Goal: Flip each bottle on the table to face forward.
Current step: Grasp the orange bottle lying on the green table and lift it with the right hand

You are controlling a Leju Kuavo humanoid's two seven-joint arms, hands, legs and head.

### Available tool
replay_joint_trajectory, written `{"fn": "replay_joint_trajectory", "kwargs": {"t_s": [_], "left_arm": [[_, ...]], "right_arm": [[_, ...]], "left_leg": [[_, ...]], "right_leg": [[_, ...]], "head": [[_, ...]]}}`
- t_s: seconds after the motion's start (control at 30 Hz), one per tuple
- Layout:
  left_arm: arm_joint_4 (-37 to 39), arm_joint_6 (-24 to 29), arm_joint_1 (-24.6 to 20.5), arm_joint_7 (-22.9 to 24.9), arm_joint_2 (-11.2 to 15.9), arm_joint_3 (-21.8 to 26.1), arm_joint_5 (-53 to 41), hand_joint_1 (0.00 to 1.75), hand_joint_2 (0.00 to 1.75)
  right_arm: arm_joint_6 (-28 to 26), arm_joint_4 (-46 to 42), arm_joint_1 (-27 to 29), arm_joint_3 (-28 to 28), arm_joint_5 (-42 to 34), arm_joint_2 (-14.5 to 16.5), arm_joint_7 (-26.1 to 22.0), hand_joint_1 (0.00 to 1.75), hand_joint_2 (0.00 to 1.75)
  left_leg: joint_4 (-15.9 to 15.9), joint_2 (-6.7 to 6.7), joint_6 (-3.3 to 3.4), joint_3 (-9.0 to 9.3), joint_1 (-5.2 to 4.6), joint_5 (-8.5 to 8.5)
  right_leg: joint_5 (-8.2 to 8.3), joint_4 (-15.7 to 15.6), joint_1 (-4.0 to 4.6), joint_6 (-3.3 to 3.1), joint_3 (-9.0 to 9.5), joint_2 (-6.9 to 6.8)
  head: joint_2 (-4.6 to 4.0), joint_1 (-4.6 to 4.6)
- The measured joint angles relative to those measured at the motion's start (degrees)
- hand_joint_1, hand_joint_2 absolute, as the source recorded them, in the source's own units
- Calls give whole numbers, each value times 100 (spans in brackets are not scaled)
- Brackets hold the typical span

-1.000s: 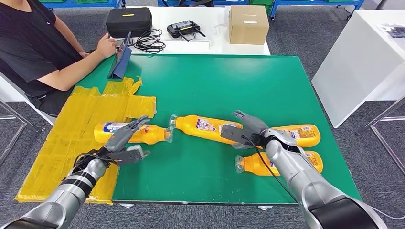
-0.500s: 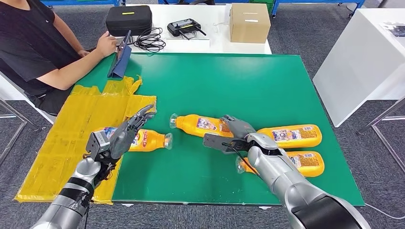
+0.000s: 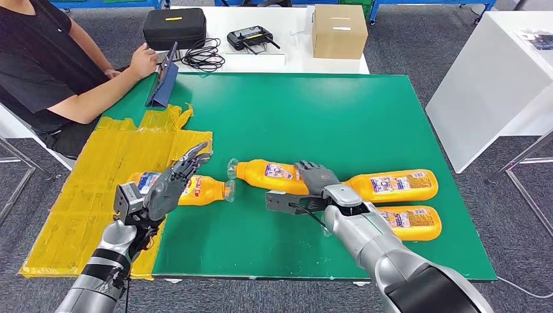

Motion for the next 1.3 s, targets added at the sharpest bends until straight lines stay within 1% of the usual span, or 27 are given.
{"fn": "replay_joint_trajectory", "kwargs": {"t_s": [0.03,0.23,0.37,0.53,0.63,0.67,0.7,0.73,0.8,0.83,0.87,0.93,1.0,1.07,1.13,1.2,1.3], "left_arm": [[-8,-1,2,0,-9,8,-6,0,0],[-13,-21,-12,0,-89,23,-59,0,0],[-12,-57,-33,0,-154,28,-49,0,0],[27,-95,-85,0,-256,30,-32,0,0],[140,-16,-147,1,-345,80,25,0,0],[204,17,-169,2,-386,120,61,0,0],[265,32,-184,4,-428,169,116,0,0],[310,33,-187,16,-476,227,191,0,0],[315,14,-115,108,-596,360,417,0,0],[280,2,-49,173,-660,428,537,0,0],[235,-11,22,238,-722,489,638,0,0],[153,-18,132,310,-826,568,734,0,87],[75,46,206,370,-910,619,752,0,175],[-43,237,290,454,-967,652,693,0,175],[-197,478,389,531,-1019,657,558,0,175],[-354,646,499,587,-1075,644,460,0,175],[-543,765,649,632,-1135,626,433,0,175]], "right_arm": [[27,12,-3,17,11,8,15,175,175],[676,102,-8,87,2,28,275,175,175],[867,145,3,80,-54,18,394,175,175],[864,180,15,12,-212,-39,526,175,175],[533,183,55,-211,-545,-87,559,175,175],[322,183,80,-335,-739,-106,478,175,175],[67,176,112,-489,-993,-123,286,175,175],[-218,163,163,-679,-1309,-146,-38,175,175],[-753,86,331,-1211,-2074,-208,-1036,175,175],[-922,31,431,-1506,-2403,-231,-1512,175,175],[-1025,-29,518,-1795,-2642,-248,-1881,175,175],[-1083,-125,629,-2229,-2859,-254,-2209,175,175],[-975,-247,747,-2570,-3156,-238,-2471,175,175],[-675,-491,925,-2950,-3707,-176,-2846,175,175],[-408,-880,1142,-3294,-4165,-84,-3084,175,175],[-308,-1365,1381,-3481,-4352,5,-3138,175,175],[-251,-2059,1710,-3539,-4397,112,-3116,175,175]], "left_leg": [[0,0,0,1,0,0],[0,0,0,15,-1,0],[0,2,0,29,-4,-1],[0,8,0,44,-9,-1],[0,6,0,50,-11,-1],[0,6,0,51,-11,-1],[0,6,0,52,-12,-1],[0,4,1,51,-13,-1],[0,0,1,44,-18,0],[0,-1,2,40,-21,0],[0,0,2,35,-24,0],[0,2,2,26,-25,0],[0,-2,2,15,-24,0],[0,-5,2,2,-23,-1],[0,-4,2,-7,-22,-1],[-1,-4,2,-12,-22,-1],[-1,-4,2,-17,-23,-1]], "right_leg": [[0,0,0,0,0,0],[0,-1,1,0,8,0],[0,-2,3,0,22,1],[0,-5,2,0,35,1],[0,-5,2,0,43,1],[0,-5,2,0,46,1],[0,-5,2,0,48,1],[0,-4,1,0,49,0],[0,-4,-4,0,48,-2],[1,-3,-9,0,44,-1],[1,-2,-13,1,38,0],[1,-1,-15,1,27,2],[0,-1,-15,2,18,-1],[0,0,-14,2,5,-2],[0,1,-13,2,-5,-1],[0,1,-12,2,-10,-1],[0,1,-13,2,-14,-1]], "head": [[0,0],[0,-2],[0,0],[0,-1],[0,-1],[0,-1],[0,-1],[0,-1],[0,1],[0,0],[0,0],[0,-1],[0,1],[0,-1],[0,-2],[0,-1],[0,-1]]}}
